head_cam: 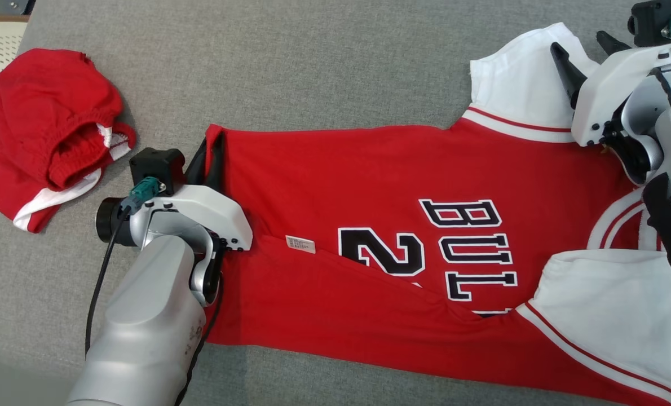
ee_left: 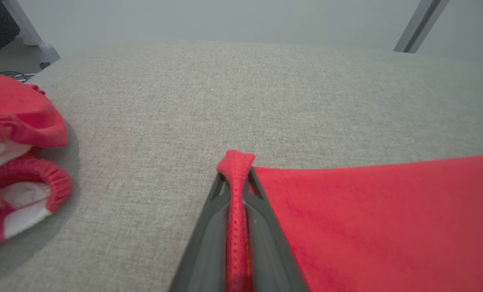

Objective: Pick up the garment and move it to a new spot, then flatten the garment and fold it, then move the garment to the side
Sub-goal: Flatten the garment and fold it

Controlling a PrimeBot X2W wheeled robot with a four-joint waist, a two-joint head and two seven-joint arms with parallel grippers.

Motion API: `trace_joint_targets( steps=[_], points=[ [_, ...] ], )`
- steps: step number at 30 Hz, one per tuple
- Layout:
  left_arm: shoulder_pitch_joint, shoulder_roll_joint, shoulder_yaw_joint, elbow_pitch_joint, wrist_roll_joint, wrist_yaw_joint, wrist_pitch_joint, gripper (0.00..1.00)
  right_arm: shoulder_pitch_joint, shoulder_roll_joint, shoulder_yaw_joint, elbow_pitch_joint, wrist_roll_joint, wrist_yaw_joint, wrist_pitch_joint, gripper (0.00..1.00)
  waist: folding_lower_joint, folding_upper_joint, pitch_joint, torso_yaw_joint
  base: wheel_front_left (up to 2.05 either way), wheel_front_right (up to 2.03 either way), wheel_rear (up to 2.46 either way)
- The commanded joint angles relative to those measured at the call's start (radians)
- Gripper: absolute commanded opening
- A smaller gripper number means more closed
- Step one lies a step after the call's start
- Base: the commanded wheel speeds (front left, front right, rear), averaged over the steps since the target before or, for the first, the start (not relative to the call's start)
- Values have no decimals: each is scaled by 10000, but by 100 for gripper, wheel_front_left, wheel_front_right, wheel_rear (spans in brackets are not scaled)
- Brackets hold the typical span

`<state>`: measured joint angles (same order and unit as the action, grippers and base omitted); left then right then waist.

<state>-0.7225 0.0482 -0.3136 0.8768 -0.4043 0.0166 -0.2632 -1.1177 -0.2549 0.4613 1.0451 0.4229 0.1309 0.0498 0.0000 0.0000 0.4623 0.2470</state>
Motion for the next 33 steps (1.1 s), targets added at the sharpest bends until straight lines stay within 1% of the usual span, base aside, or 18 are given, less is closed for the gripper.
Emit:
trace_joint_targets(
  steps=[1, 2, 4, 6, 7, 8, 9, 10, 13, 17, 19, 22, 27, 31, 33],
  points=[
    [-17, 58, -329, -186, -297, 186, -20, 0, -295, -119, -1, 432, -49, -3, 186, 100, 0, 0, 208, 253, 0, 0, 0],
    [-17, 58, -329, -186, -297, 186, -20, 0, -295, -119, -1, 432, -49, -3, 186, 100, 0, 0, 208, 253, 0, 0, 0],
    [-69, 55, -728, -327, -613, 359, -20, 0, -537, -80, 59, 929, -88, -3, 331, 100, 0, 0, 276, 352, 0, 0, 0],
    [-83, 55, -823, -366, -683, 415, -20, 0, -560, -41, 124, 1049, -89, -3, 428, 100, 0, 0, 286, 371, 0, 0, 0],
    [-93, 55, -907, -386, -756, 458, -20, 0, -577, -10, 177, 1149, -51, -3, 463, 87, 0, 0, 294, 384, 0, 0, 0],
    [-102, 55, -975, -400, -812, 500, -20, 0, -598, 9, 229, 1218, -6, -1, 512, 48, 0, 0, 296, 395, 0, 0, 0],
    [-114, 54, -1024, -408, -866, 507, -20, 0, -621, 18, 301, 1259, 26, -1, 523, 27, 0, 0, 294, 404, 0, 0, 0],
    [-133, 54, -1055, -416, -895, 548, -20, 0, -648, -6, 362, 1280, 65, -3, 523, 0, 0, 0, 294, 406, 0, 0, 0],
    [-235, 57, -1005, -480, -874, 620, -20, 0, -872, -266, 361, 1250, 146, -5, -23, 0, 0, 0, 287, 392, 0, 0, 0],
    [-388, 63, -691, -720, -557, 723, -20, 0, -1222, -531, 123, 1461, -64, -5, -1286, 0, 0, 0, 217, 288, 0, 0, 0],
    [-449, 66, -423, -905, -319, 741, -20, 0, -1375, -592, -154, 1647, -51, -5, -1929, 0, 0, 0, 160, 193, 0, 0, 0],
    [-472, 70, -53, -1167, 59, 573, -22, 0, -1554, -542, -446, 1858, -107, -5, -2575, 0, 0, 0, 35, -11, 0, 0, 0],
    [-181, 194, 518, -1310, 615, 306, -20, 0, -1235, -213, -546, 1633, 52, -5, -3033, 0, 0, 0, -317, -488, 0, 0, 0],
    [294, 270, 922, -1381, 979, 158, -20, 0, -298, 64, -420, 833, 558, -3, -3151, 0, 0, 0, -740, -937, 0, 0, 0],
    [607, 287, 1118, -1446, 1127, 105, -20, 0, 330, 73, -369, 262, 903, -3, -3163, 0, 0, 0, -969, -1141, 0, 0, 0]
  ],
)
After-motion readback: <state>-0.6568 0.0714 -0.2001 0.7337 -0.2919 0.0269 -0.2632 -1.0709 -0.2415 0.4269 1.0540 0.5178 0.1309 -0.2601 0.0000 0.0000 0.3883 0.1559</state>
